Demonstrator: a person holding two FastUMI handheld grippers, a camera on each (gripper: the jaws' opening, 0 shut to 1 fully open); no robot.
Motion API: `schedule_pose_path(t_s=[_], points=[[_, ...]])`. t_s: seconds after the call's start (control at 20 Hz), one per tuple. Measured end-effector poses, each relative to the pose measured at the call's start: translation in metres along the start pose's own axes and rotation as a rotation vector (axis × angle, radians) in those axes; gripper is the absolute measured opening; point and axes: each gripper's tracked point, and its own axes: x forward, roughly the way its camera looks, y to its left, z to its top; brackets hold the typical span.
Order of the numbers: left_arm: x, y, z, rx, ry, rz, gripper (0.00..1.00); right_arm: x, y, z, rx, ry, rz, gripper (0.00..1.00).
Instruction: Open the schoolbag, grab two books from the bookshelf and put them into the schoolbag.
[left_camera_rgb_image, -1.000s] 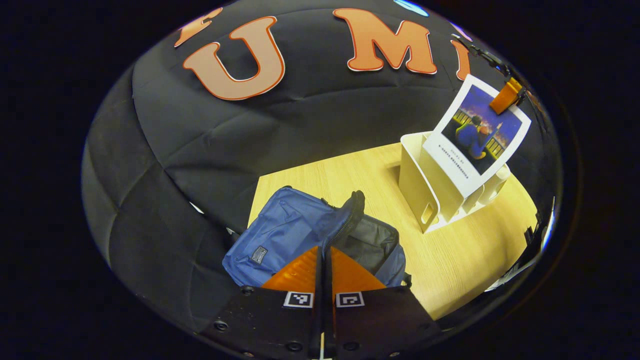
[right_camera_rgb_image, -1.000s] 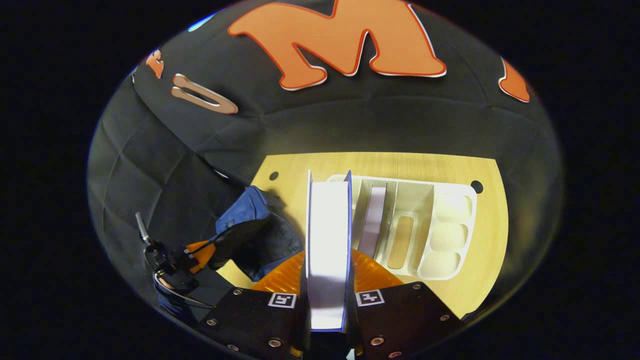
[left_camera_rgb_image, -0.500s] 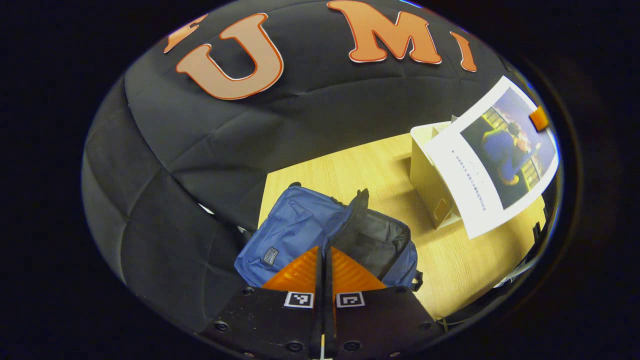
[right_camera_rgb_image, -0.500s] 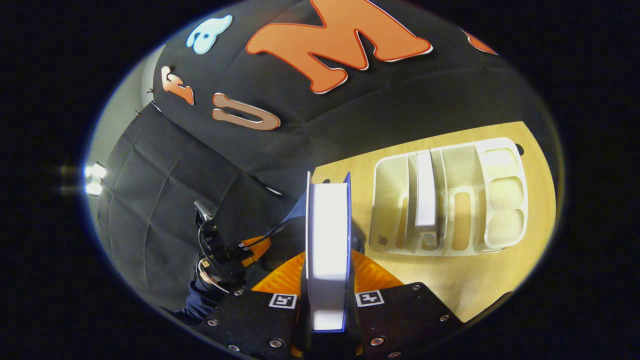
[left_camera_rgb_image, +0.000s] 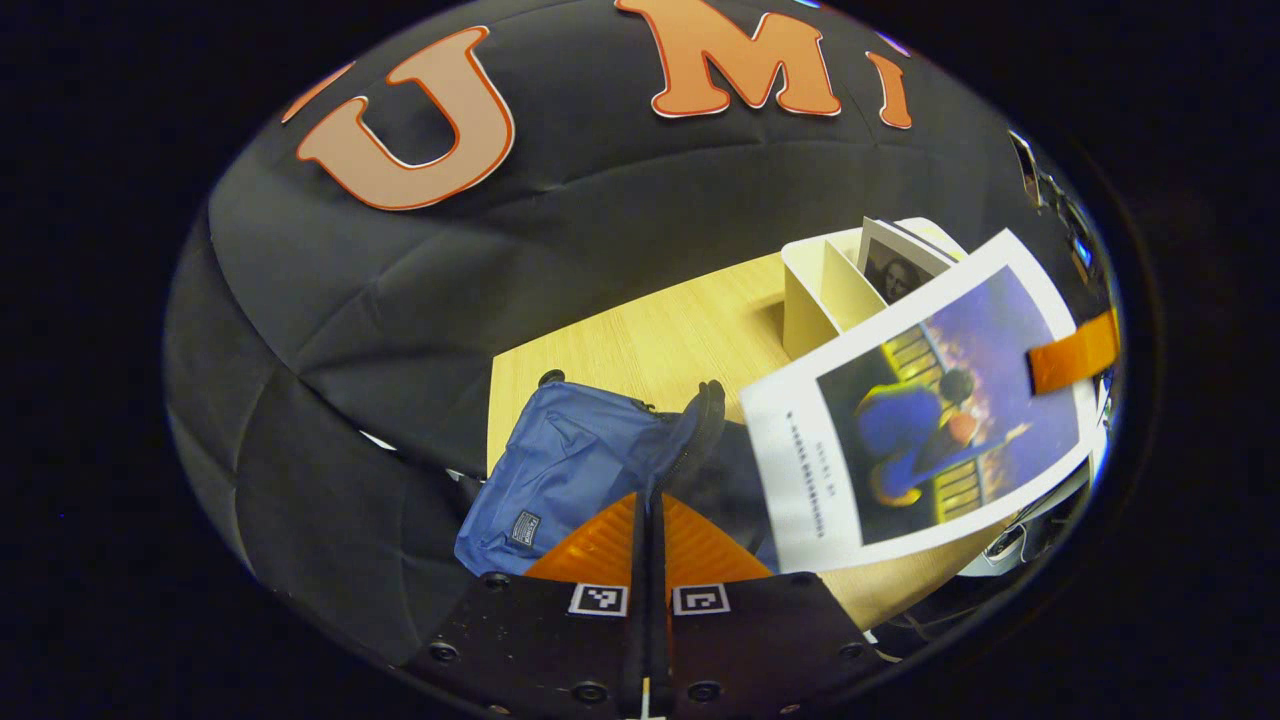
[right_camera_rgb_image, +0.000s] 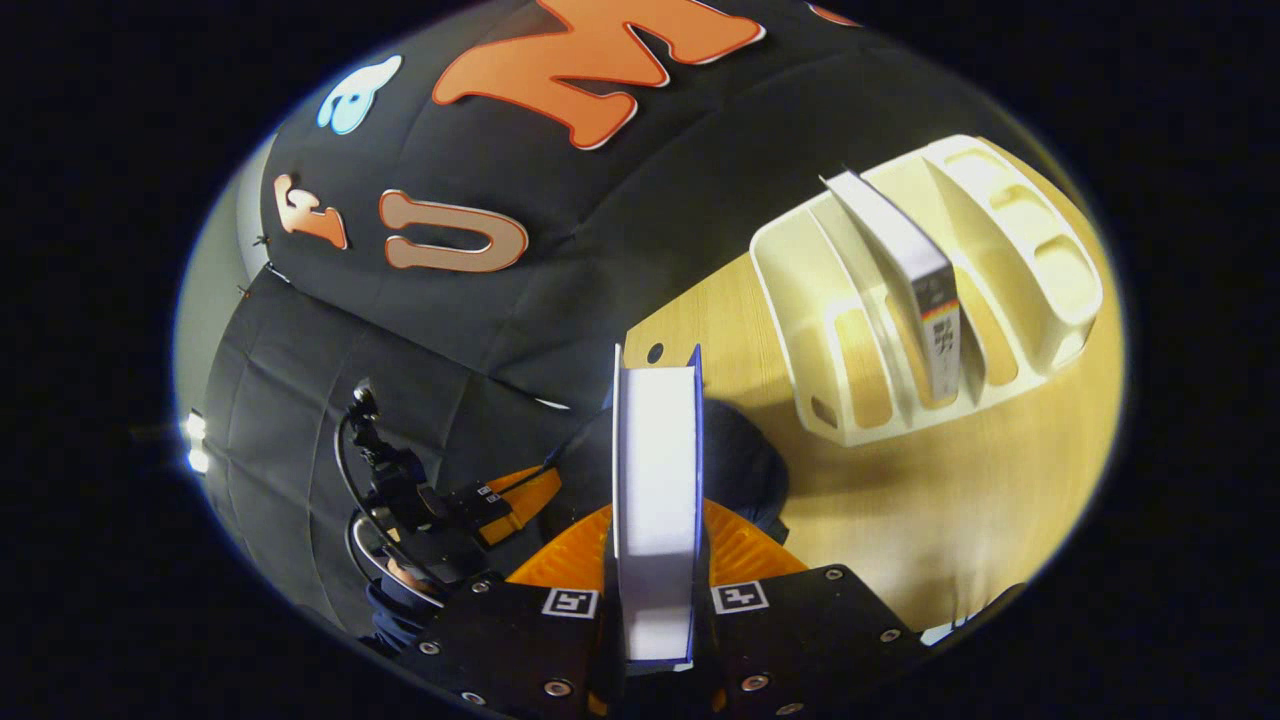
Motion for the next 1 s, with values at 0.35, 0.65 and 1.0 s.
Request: schedule_pose_path(t_s=[0.35, 0.65, 1.0], points=[[0.008, 0.012, 0.009, 0.062, 0.014, -0.053, 0.02, 0.059, -0.018, -0.061, 0.146, -0.076, 0.023, 0.27], [0.012, -0.007, 0.015, 0.108, 0.013, -0.112, 0.02, 0.11, -0.038, -0.081, 0.309, -0.118, 0.092, 0.27], [0.008, -0.022, 0.016, 0.155, 0.007, -0.169, 0.02, 0.163, -0.032, -0.092, 0.433, -0.144, 0.213, 0.26]])
